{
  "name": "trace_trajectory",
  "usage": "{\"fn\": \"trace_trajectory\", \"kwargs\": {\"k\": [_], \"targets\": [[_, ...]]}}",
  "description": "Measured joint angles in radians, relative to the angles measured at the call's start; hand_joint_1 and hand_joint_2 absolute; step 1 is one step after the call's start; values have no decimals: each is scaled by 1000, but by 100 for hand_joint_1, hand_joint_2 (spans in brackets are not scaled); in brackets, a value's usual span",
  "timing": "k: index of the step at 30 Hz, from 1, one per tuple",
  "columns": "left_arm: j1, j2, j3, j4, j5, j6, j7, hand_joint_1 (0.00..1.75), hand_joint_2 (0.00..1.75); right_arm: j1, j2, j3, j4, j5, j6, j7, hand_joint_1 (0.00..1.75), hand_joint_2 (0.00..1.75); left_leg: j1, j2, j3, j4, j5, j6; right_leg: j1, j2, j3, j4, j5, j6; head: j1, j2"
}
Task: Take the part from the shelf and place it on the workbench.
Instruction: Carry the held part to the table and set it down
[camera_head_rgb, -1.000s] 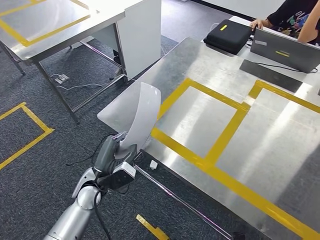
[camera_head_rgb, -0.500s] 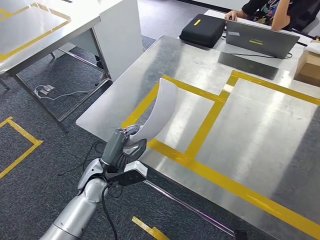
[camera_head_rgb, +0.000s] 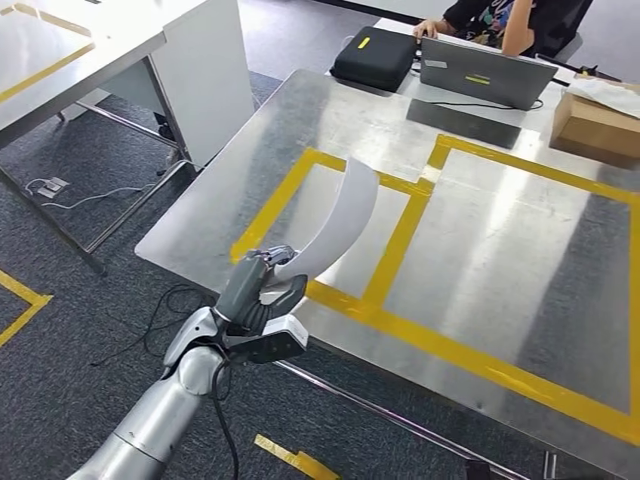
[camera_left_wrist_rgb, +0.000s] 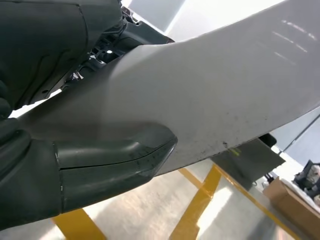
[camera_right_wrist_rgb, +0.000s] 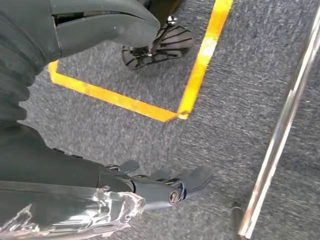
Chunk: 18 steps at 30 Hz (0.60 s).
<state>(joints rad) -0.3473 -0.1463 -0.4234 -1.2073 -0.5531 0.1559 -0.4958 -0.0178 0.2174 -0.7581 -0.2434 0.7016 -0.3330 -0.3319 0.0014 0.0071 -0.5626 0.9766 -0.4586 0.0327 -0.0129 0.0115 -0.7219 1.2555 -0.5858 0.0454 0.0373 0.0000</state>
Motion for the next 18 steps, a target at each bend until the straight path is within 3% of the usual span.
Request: {"fn": "trace_trajectory", "kwargs": {"k": [1,2,5,7,9,11,12,15,16,17,18], "targets": [[-8,-2,0,15,-7,4,13,175,175,1,-1,-2,0,5,1,0,0,175,0,7,0,1,0,0,0,-2,-12,26,-2,3,0,0],[-21,-6,0,33,-14,8,26,175,175,1,-2,-4,0,10,3,0,0,175,0,13,-1,1,-1,-1,-1,-5,-2,10,17,6,0,0],[-71,-19,1,89,-31,20,47,175,175,-2,-6,-6,0,21,7,0,0,175,-4,25,-2,10,-6,-10,-2,-36,101,-183,101,6,2,0],[-103,-28,0,127,-58,37,59,175,175,-6,-6,-7,0,28,9,1,0,175,-11,32,-5,18,-9,-19,0,-50,135,-246,112,-5,1,0],[-134,-40,0,173,-93,60,78,175,175,-8,-6,-9,0,35,11,1,0,175,-13,40,-7,21,-10,-26,1,-39,134,-247,113,-20,-1,0],[-158,-51,0,209,-113,75,89,175,175,-9,-6,-13,0,39,11,1,0,175,-9,34,-15,44,-30,-35,-1,-29,133,-248,117,-32,-3,0],[-168,-54,-1,222,-118,78,90,175,175,-10,-6,-14,0,40,11,1,0,175,-7,25,-31,82,-56,-40,-3,-23,133,-249,120,-37,-4,0],[-182,-57,-2,259,-127,85,93,175,175,-12,-6,-16,0,44,12,1,0,175,-4,7,-119,275,-143,-48,-2,-2,131,-249,122,-44,-7,0],[-183,-58,-2,269,-134,88,99,175,175,-11,-6,-18,0,45,13,1,0,175,-4,7,-139,311,-148,-46,-2,6,131,-249,122,-44,-7,0],[-186,-60,-2,281,-143,92,108,175,175,-11,-6,-19,0,46,14,1,0,175,-4,6,-141,311,-133,-43,0,14,131,-249,123,-44,-7,0],[-193,-63,-2,293,-156,99,120,175,175,-11,-6,-21,0,49,16,1,0,175,-4,2,-125,270,-100,-37,1,21,131,-249,123,-45,-7,0]]}}
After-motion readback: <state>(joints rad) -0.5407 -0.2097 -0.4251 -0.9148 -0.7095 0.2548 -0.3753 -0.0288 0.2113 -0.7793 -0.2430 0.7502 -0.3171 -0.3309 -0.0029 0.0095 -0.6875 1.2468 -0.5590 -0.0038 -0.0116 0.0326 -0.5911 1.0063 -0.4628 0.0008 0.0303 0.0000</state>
